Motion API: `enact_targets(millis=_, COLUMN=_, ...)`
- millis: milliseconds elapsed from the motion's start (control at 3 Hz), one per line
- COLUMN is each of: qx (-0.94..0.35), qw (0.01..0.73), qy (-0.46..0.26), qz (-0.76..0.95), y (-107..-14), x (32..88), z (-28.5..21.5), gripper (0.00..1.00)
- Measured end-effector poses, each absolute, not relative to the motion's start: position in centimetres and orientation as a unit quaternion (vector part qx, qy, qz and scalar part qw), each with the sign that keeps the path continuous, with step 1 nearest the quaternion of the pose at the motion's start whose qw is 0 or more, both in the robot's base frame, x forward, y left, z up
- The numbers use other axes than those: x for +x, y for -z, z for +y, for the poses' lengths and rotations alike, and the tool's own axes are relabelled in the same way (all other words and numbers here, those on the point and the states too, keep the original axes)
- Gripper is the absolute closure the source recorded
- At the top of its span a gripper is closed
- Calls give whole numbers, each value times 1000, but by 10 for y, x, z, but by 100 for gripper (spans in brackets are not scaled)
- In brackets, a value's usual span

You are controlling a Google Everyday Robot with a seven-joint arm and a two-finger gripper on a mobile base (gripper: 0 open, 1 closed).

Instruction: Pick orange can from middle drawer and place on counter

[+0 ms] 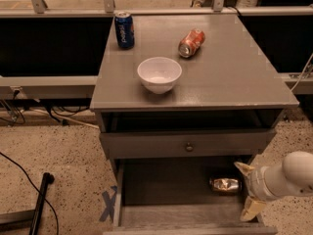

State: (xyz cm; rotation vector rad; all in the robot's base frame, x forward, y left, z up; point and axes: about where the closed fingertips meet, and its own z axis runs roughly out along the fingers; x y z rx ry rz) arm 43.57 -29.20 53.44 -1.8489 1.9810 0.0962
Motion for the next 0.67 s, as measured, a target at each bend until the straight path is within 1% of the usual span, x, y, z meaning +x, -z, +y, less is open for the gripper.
enact_targets(millis=667, qx=-680, qw=176, qy=-36, qz=711, y=-455, x=469, z=-295, gripper=0)
